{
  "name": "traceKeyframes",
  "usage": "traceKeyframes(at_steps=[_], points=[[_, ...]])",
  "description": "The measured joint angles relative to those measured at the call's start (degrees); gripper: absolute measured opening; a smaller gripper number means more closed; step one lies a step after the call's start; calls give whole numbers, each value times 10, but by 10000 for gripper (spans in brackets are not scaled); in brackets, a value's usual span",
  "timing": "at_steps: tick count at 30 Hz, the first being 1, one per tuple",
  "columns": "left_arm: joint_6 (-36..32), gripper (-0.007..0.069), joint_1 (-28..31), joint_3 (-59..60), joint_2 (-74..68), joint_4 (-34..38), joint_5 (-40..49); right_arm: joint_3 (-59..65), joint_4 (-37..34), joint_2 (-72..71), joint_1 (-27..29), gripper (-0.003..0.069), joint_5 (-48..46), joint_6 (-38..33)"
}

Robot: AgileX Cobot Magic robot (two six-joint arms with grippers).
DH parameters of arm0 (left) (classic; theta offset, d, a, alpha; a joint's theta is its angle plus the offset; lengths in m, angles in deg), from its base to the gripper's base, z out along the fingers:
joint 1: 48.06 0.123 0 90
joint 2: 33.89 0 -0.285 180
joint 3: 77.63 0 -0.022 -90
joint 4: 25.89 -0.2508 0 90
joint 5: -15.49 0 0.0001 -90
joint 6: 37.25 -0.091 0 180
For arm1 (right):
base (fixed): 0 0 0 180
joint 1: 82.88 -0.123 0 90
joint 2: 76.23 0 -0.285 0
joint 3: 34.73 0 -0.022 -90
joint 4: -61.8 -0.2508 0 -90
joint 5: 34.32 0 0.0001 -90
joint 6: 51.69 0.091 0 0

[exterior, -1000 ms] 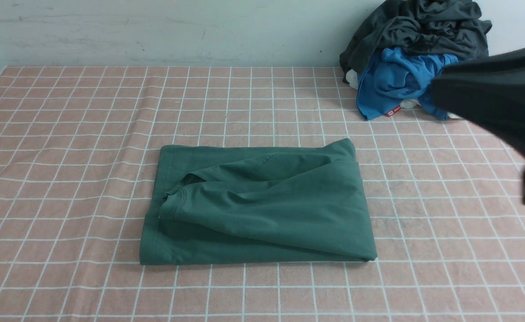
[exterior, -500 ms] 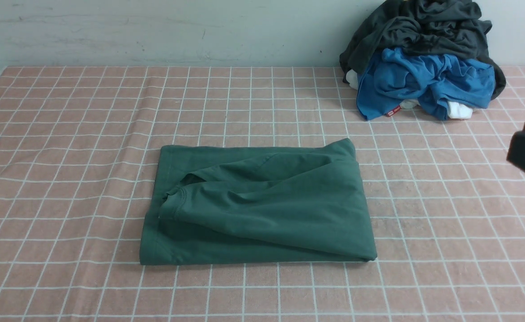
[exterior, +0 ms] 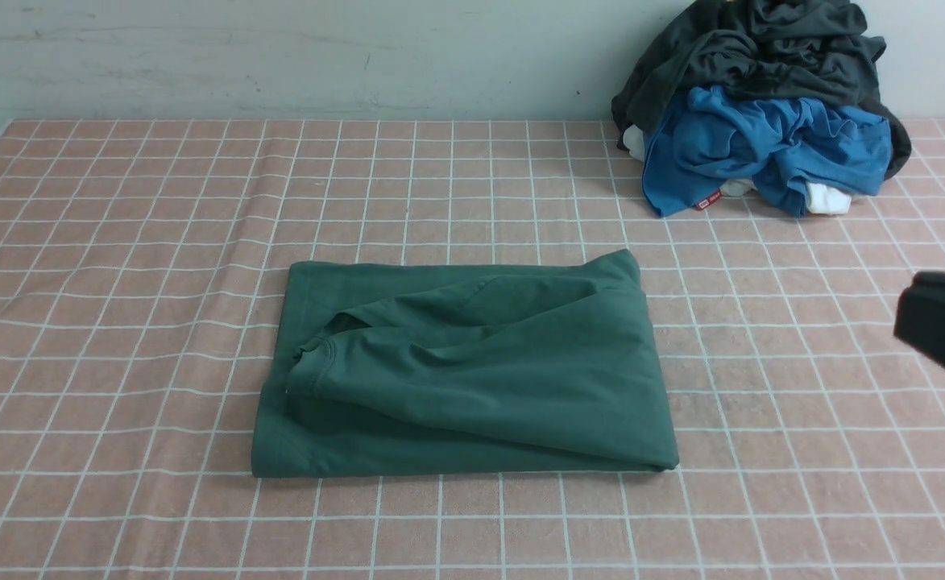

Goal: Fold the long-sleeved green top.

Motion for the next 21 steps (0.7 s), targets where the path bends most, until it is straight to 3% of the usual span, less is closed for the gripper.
traceKeyframes(at_steps=[5, 8, 13, 14, 15, 20, 21], points=[[0, -3, 0, 0, 0, -1, 0, 105, -29, -53, -3, -13, 88, 7], [0, -3, 0, 0, 0, -1, 0, 210, -39, -126, 40, -14, 168, 47], [0, -3, 0, 0, 0, -1, 0, 343, -14, -248, 173, -14, 194, 105], [0, -3, 0, 0, 0, -1, 0, 347, -8, -252, 179, -14, 194, 106], [0, -3, 0, 0, 0, -1, 0, 379, 19, -287, 227, -14, 190, 114], [0, -3, 0, 0, 0, -1, 0, 434, 81, -347, 357, -14, 164, 162], [0, -3, 0, 0, 0, -1, 0, 434, 86, -347, 361, -14, 163, 162]])
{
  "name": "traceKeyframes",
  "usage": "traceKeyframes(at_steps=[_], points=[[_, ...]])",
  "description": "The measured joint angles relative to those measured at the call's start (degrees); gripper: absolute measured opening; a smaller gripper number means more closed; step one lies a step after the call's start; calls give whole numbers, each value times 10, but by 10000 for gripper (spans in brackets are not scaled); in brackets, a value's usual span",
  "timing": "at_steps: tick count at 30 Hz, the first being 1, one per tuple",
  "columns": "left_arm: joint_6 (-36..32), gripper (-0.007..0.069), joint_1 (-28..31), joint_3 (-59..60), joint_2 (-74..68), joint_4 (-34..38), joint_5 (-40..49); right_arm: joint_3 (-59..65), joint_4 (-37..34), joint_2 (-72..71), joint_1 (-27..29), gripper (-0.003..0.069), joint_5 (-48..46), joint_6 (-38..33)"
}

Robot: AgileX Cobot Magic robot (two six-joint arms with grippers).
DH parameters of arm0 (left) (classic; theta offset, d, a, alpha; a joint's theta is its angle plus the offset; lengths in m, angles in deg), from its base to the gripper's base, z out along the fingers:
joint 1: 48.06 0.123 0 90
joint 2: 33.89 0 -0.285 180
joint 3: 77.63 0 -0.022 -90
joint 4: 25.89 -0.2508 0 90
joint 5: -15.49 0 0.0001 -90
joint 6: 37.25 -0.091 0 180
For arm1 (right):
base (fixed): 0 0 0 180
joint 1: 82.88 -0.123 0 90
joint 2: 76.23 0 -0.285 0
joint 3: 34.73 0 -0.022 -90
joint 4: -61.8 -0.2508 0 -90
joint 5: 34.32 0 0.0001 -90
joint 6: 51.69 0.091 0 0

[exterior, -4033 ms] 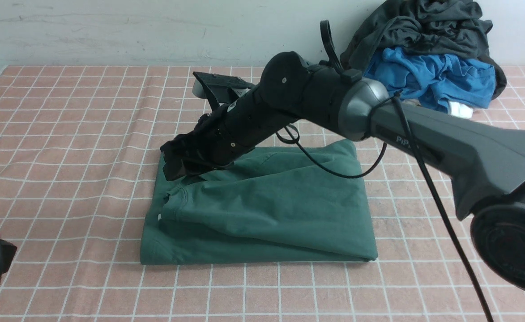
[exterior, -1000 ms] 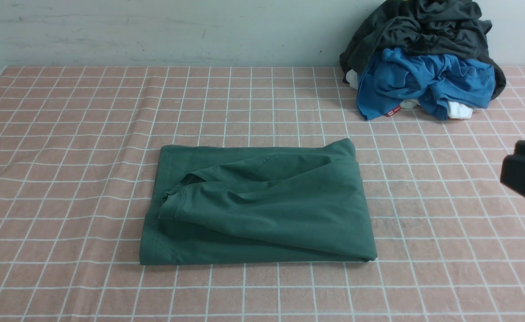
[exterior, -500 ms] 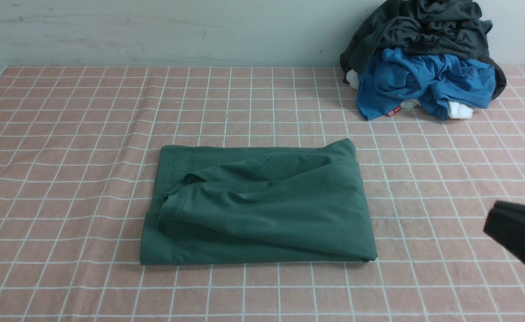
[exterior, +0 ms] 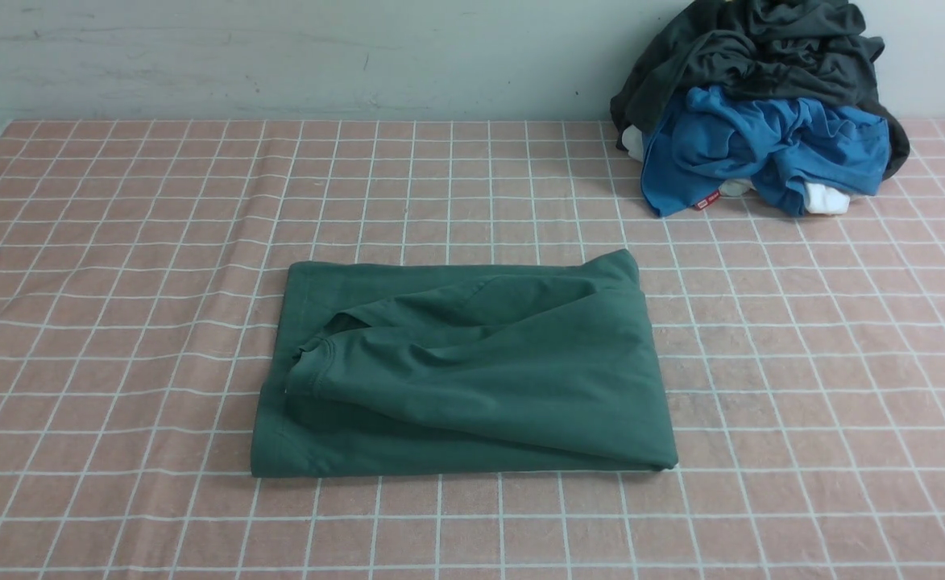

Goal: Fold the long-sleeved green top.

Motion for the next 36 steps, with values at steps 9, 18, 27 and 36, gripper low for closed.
traceKeyframes(at_steps=[9, 18, 27, 36], points=[[0, -3, 0, 0, 1, 0, -1, 1, 20, -3, 77, -14, -62, 27], [0, -3, 0, 0, 1, 0, -1, 0, 22, -3, 60, -14, -72, 16], [0, -3, 0, 0, 1, 0, -1, 0, 22, -3, 59, -14, -72, 15], [1, -3, 0, 0, 1, 0, -1, 0, 22, -3, 59, -14, -73, 15]])
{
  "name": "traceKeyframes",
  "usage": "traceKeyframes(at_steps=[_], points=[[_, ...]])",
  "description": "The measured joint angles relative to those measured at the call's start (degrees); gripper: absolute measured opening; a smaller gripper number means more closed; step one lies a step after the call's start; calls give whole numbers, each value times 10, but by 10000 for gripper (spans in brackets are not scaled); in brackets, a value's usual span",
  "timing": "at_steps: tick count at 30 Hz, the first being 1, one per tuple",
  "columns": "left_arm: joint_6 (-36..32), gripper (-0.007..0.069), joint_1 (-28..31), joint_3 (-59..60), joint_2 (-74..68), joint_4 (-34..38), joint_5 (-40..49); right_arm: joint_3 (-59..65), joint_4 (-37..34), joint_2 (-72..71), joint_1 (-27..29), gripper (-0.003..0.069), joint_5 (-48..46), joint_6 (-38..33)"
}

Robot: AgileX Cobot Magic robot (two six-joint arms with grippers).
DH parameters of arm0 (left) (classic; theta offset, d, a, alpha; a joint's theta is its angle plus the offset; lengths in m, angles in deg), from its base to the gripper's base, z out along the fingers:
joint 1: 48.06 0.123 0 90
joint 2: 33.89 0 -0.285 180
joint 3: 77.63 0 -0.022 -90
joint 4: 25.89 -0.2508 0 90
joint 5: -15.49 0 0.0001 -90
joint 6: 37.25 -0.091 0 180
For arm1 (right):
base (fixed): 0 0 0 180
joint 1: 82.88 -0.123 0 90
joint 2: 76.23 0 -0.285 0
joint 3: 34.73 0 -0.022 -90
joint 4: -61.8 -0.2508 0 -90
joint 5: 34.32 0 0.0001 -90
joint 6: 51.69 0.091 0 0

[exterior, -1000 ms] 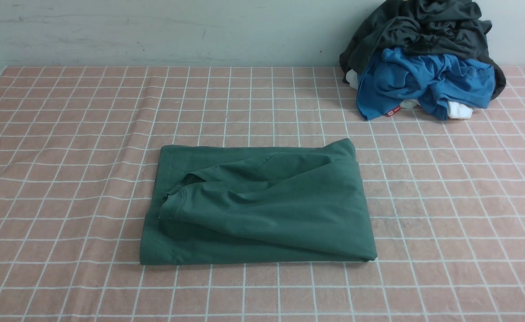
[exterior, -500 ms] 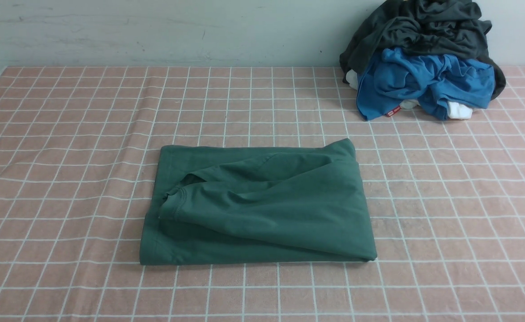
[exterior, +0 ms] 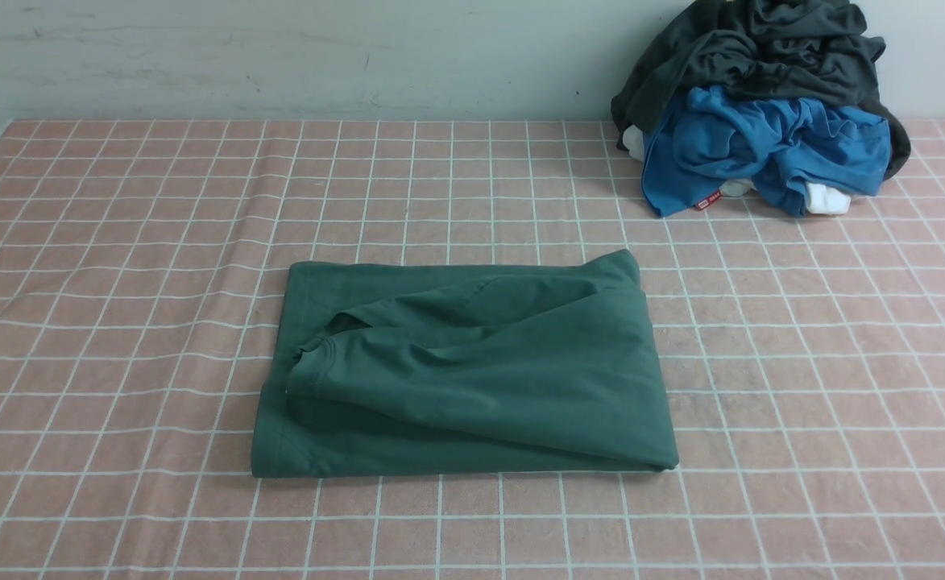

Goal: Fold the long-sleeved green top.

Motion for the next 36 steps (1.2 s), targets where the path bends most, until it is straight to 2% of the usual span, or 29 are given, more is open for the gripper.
traceKeyframes(at_steps=[17, 20, 23, 27, 29, 33, 36], points=[[0, -3, 0, 2, 0, -3, -4, 0, 0, 0, 0, -14, 0, 0], [0, -3, 0, 23, 0, -2, -40, 0, 0, 0, 0, -14, 0, 0], [1, -3, 4, 72, 0, -1, -124, 0, 0, 0, 0, -14, 0, 0], [2, -3, 34, 143, 0, 11, -218, 0, 0, 0, 0, -14, 0, 0], [2, -3, 68, 193, 0, 48, -259, 0, 0, 0, 0, -14, 0, 0], [-23, -3, 121, 243, 0, 104, -279, 0, 0, 0, 0, -14, 0, 0], [-54, -3, 143, 261, 0, 118, -285, 0, 0, 0, 0, -14, 0, 0]])
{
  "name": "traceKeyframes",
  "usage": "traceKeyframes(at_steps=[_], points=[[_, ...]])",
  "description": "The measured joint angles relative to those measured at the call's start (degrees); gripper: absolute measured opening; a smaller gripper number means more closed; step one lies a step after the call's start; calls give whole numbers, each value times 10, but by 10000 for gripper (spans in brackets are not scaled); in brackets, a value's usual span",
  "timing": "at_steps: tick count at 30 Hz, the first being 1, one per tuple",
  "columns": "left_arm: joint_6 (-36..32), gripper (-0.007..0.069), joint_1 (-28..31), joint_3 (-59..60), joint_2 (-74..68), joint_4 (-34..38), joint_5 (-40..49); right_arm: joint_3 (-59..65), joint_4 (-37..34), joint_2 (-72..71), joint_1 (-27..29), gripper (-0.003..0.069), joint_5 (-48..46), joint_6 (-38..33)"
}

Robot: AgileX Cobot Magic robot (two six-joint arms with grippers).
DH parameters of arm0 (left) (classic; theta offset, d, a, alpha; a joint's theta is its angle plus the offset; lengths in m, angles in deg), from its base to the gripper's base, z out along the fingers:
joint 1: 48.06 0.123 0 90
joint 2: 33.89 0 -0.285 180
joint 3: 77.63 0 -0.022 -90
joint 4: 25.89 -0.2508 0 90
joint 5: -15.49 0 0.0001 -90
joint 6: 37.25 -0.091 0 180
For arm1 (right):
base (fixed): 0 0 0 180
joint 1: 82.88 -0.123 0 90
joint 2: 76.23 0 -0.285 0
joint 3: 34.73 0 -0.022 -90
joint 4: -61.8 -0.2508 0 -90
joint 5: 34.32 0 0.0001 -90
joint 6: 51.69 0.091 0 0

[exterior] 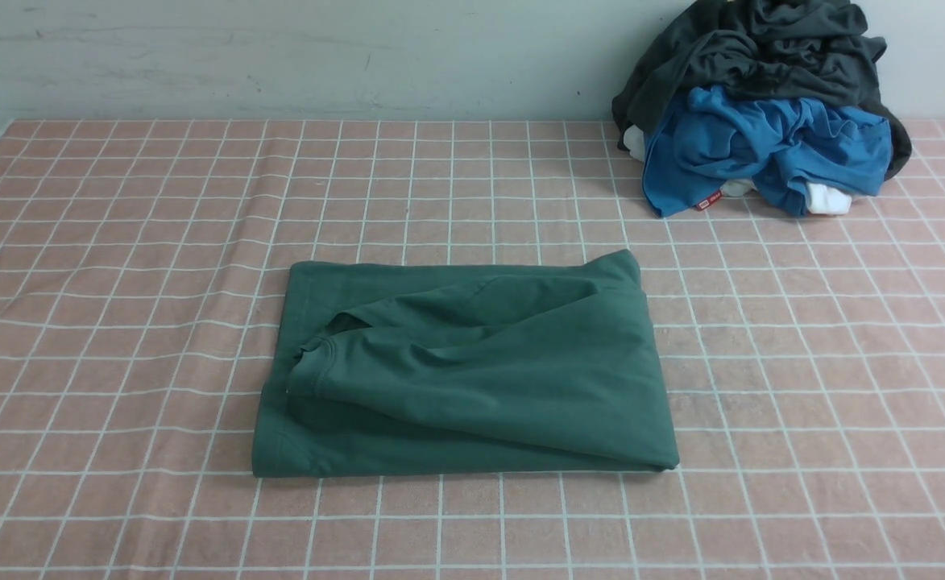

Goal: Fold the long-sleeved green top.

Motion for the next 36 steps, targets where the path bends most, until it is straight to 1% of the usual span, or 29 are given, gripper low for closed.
traceKeyframes(at_steps=[4, 15, 36], points=[[-15, -3, 1, 3, -1, 2, -15, 0, 0, 0, 0, -14, 0, 0], [-15, -3, -42, 3, -1, -3, -15, 0, 0, 0, 0, -14, -1, 0], [-15, -3, -43, 4, -1, -4, -20, 0, 0, 0, 0, -14, -1, 0]])
